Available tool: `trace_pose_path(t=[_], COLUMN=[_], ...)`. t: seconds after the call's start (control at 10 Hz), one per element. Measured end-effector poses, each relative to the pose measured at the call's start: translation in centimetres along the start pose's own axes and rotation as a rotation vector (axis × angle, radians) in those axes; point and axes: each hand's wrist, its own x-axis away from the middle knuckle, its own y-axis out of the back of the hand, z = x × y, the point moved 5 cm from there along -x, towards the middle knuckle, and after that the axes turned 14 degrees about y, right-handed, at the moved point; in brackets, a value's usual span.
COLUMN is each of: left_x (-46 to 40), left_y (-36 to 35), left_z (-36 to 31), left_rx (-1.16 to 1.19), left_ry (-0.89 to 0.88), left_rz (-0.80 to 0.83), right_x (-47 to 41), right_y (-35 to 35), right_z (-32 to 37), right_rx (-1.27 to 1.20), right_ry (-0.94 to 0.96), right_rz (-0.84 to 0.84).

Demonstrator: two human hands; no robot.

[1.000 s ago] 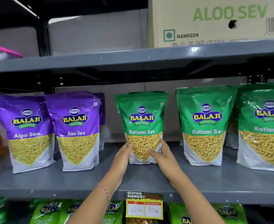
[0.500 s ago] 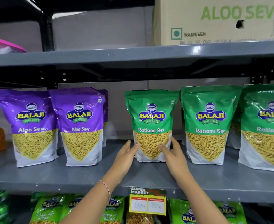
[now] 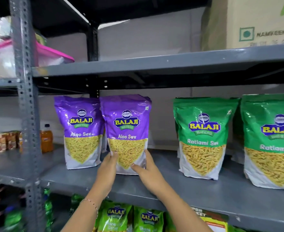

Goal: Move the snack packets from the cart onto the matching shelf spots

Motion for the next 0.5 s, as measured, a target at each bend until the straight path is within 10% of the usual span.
trace_pose_path(t=[0.3,0.5], left_x=[-0.2,1.6], left_y=[-1.1,-0.5], left_z=[0.6,-0.3], left_rx=[-0.139,-0.282], left_ry=[0.018,-0.038], left_rz=[0.184,-0.043], right_x=[0.0,1.1], right_y=[1.0,2.0], right_z=[-0.4,1.3], right_rx=[-0.095,0.013], right_ry=[0.058,0.030], right_rz=[-0.025,-0.184])
